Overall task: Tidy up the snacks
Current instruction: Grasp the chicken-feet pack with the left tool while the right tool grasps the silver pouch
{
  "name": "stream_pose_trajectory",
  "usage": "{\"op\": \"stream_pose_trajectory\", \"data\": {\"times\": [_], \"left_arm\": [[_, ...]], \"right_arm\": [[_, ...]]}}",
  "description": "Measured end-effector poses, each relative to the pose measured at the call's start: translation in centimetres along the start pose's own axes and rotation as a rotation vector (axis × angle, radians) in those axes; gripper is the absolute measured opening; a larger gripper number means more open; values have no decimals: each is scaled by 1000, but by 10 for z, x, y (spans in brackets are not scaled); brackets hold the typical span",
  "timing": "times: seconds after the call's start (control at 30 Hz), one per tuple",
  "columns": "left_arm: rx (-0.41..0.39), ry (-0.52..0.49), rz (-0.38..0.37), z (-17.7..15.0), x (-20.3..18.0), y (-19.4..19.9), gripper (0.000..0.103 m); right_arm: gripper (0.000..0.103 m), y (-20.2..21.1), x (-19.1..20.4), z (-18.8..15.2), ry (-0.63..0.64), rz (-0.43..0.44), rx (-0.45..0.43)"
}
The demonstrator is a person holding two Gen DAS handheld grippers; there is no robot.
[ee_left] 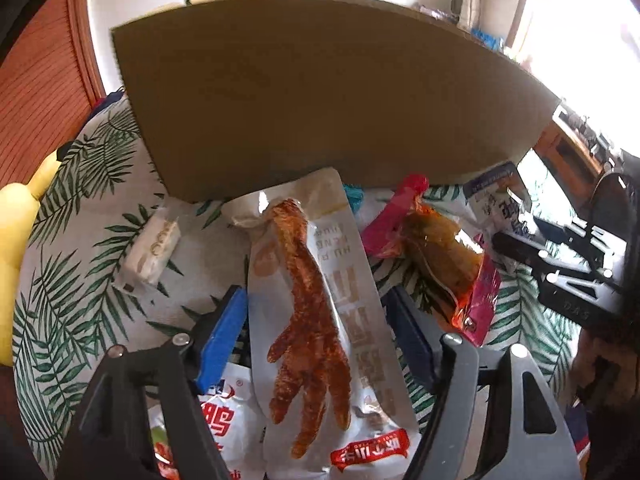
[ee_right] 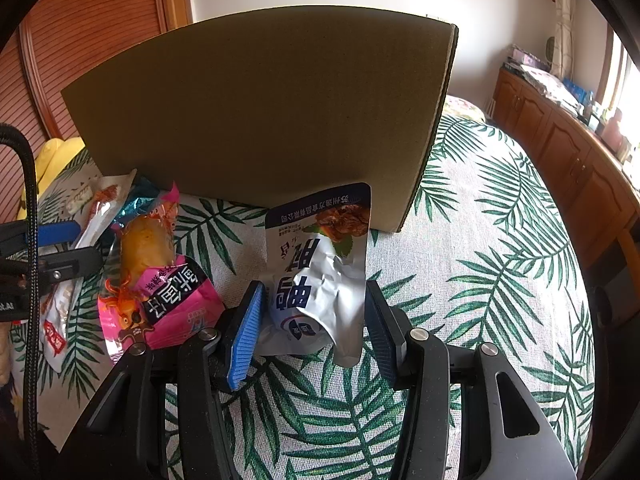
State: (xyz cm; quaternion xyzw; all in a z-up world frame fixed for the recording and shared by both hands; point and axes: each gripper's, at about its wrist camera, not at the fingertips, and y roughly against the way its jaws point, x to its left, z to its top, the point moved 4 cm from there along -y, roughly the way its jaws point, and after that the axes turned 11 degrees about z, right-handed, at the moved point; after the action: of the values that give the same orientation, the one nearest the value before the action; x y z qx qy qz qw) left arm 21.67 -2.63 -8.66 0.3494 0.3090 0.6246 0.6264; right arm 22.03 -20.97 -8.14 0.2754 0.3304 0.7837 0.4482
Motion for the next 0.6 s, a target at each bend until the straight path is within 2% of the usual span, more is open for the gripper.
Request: {"op": "stream_pose_trajectory", "data": {"times": [0.17,0.47,0.6], "left_arm": [[-6,-55,53,0,-11,-4,72],[-44,-20,-3,-1,-7,6,54],[-66,-1,-24,-2,-3,12,50]], "right_arm": [[49,0,0,0,0,0,0],[49,-1,0,0,-4,1,1],[49,-1,0,0,-4,0,1]]}}
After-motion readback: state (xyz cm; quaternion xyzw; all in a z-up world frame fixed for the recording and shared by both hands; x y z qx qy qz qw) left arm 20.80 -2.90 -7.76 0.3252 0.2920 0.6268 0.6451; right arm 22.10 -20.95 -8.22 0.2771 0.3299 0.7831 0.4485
